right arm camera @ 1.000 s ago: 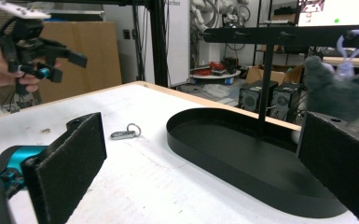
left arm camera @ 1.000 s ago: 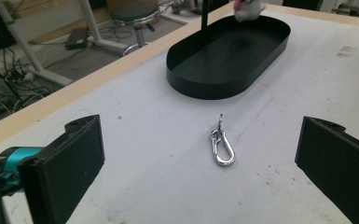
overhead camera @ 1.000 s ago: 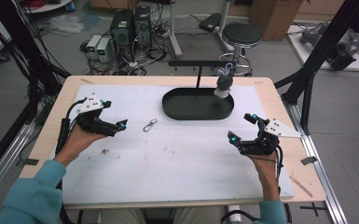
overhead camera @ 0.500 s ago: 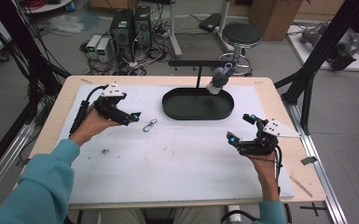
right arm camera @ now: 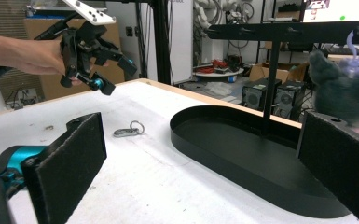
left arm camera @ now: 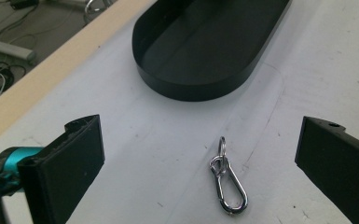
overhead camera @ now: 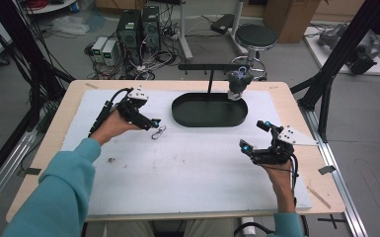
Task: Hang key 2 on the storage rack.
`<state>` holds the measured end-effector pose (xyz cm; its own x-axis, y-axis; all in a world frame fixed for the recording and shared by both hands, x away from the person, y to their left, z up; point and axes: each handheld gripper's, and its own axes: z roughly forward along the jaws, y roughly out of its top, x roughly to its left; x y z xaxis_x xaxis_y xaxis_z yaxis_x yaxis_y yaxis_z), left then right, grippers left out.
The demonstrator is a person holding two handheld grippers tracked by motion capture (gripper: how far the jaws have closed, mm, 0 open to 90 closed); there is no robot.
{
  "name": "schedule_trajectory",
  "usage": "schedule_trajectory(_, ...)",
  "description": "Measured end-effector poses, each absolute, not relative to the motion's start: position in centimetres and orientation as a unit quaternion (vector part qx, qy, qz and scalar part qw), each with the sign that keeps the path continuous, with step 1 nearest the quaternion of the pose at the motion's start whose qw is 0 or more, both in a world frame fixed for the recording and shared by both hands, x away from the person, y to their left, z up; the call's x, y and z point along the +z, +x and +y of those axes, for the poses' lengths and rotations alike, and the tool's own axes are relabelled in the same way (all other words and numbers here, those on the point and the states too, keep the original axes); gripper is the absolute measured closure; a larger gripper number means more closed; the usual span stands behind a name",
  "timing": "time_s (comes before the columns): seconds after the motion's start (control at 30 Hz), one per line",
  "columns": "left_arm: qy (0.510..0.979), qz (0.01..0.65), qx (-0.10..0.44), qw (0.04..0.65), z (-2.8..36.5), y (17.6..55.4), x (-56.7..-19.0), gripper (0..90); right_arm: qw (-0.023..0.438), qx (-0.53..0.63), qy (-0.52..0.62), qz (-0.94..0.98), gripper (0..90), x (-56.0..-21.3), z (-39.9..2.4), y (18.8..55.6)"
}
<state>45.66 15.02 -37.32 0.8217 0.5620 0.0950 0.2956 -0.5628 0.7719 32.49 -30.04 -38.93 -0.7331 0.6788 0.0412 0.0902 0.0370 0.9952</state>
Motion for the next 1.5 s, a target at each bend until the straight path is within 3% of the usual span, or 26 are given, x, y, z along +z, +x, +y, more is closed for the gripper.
schedule_trajectory(0.27, 0.883, 0.247, 0.155, 0.367, 14.2, 46.5, -38.9, 1.9, 0.231, 0.629, 0.281, 0.688, 0.7, -39.0, -29.7, 32.5)
schedule_trajectory(0.37, 0.89, 0.237, 0.151, 0.359, 13.8, 46.6, -39.3, 9.6, 0.23, 0.63, 0.28, 0.687, 0.7, -39.0, -29.7, 32.5)
schedule_trajectory(0.73, 0.901, 0.239, 0.14, 0.333, 13.3, 47.1, -40.5, 16.0, 0.23, 0.629, 0.28, 0.688, 0.7, -39.1, -29.7, 32.5)
schedule_trajectory(1.23, 0.918, 0.227, 0.121, 0.303, 12.4, 47.2, -41.6, 36.5, 0.223, 0.633, 0.279, 0.687, 0.7, -39.0, -29.8, 32.5)
schedule_trajectory(1.5, 0.922, 0.213, 0.118, 0.302, 12.3, 47.1, -41.5, 56.1, 0.225, 0.633, 0.277, 0.687, 0.7, -39.0, -29.8, 32.5)
